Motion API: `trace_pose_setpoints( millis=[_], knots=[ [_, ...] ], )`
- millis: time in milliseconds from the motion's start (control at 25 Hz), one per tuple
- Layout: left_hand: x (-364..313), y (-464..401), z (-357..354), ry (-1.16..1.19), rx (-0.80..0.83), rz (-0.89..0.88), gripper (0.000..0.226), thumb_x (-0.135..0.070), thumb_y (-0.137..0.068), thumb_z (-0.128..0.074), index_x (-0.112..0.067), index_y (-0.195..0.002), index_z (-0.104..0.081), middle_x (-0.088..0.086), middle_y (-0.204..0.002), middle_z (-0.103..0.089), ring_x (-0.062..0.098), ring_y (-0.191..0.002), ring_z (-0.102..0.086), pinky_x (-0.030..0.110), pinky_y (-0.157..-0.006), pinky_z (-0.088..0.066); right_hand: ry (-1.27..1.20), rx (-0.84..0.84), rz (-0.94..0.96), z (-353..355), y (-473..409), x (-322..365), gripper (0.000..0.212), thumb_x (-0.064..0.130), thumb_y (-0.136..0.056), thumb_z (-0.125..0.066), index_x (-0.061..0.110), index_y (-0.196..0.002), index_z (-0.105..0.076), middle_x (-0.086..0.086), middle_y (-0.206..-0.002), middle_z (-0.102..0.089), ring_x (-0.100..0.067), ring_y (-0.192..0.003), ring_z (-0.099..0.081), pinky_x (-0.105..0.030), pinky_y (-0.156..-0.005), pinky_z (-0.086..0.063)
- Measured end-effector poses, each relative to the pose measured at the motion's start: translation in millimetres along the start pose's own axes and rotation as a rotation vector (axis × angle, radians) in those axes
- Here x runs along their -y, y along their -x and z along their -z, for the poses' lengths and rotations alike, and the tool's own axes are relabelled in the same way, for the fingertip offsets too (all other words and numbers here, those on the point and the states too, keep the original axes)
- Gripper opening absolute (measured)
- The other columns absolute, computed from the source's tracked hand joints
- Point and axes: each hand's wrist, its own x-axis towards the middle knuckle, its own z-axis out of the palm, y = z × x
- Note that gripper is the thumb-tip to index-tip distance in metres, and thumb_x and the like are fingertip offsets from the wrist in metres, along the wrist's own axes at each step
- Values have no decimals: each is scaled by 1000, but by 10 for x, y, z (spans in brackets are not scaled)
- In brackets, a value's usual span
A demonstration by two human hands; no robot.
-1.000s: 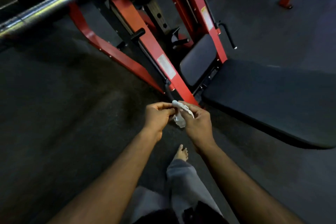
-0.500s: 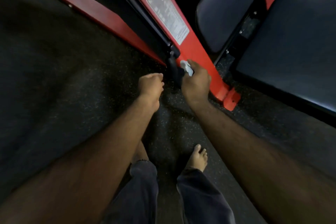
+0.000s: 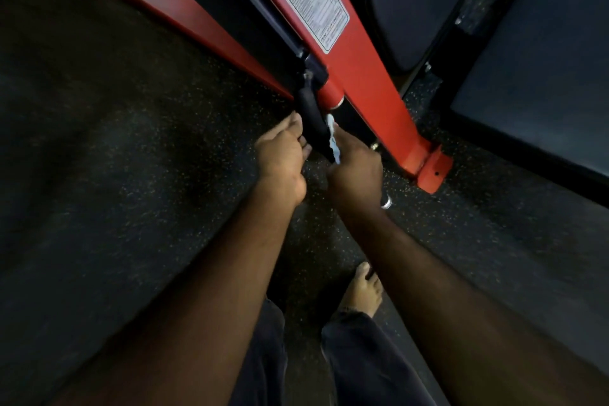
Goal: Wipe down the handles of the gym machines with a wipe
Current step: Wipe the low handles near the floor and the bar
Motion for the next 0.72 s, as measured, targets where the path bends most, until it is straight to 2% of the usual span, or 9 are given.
trace_pose_setpoints(
  millis=[80,160,240,320,360,440,560,640,720],
  knots=[
    [-63,-7,4,-34,3,11,26,-22,-96,-61,-12,-119,-69,15,-110,-73,27,-105,-70,42,-94,-56,-138,4,-63,-41,-142,220,34,-2,-83,-46,18,-104,-64,4,-86,-67,-10,-75,-61,-29,-66,-49],
    [-166,15,-45,-75,33,37,30,-31,-95,-61,-7,-110,-72,15,-96,-76,26,-90,-74,36,-78,-60,-146,-79,-72,-109,-297,468,18,4,-91,-44,18,-91,-57,5,-79,-62,-12,-70,-58,-28,-62,-41],
    [-214,26,-82,-156,52,34,32,-33,-98,-58,-7,-109,-72,16,-97,-76,24,-87,-74,33,-72,-60,-104,-102,-27,-167,-305,425,26,10,-93,-48,16,-115,-61,-2,-106,-69,-20,-95,-64,-31,-76,-47],
    [-178,26,-87,-193,77,12,33,-34,-99,-55,-11,-121,-67,14,-109,-74,23,-98,-72,37,-86,-58,53,-19,29,-165,-156,46,48,9,-91,-56,16,-139,-51,-3,-137,-59,-20,-123,-57,-37,-100,-48],
    [-155,22,-75,-188,83,7,34,-33,-100,-54,-12,-124,-65,12,-113,-73,24,-107,-69,40,-97,-53,144,24,2,-155,-63,-212,52,10,-92,-57,18,-143,-48,-2,-142,-55,-19,-127,-55,-37,-105,-46],
    [-135,57,-67,-171,70,16,35,-33,-99,-55,-12,-127,-62,11,-120,-71,25,-120,-62,46,-110,-43,177,29,-152,-33,104,-592,46,17,-97,-56,22,-143,-48,0,-137,-59,-14,-118,-60,-30,-100,-48],
    [-162,93,-104,-198,74,2,36,-32,-99,-55,-10,-128,-62,11,-119,-71,24,-117,-64,46,-109,-44,-80,-47,-273,-9,62,-474,40,5,-96,-53,17,-134,-58,-2,-122,-68,-6,-95,-62,-9,-84,-46],
    [-198,131,-129,-240,58,-6,35,-31,-100,-54,-10,-126,-64,12,-111,-73,21,-100,-71,38,-94,-56,-202,-110,-168,-110,-117,-23,39,0,-93,-50,12,-127,-63,-6,-115,-71,-15,-96,-65,-24,-88,-50],
    [-208,124,-135,-268,38,4,34,-34,-99,-55,-13,-123,-67,12,-104,-74,19,-85,-73,30,-74,-62,-216,-156,-106,-172,-232,334,32,12,-95,-51,11,-125,-62,-8,-115,-70,-23,-102,-65,-36,-88,-52]
  ],
)
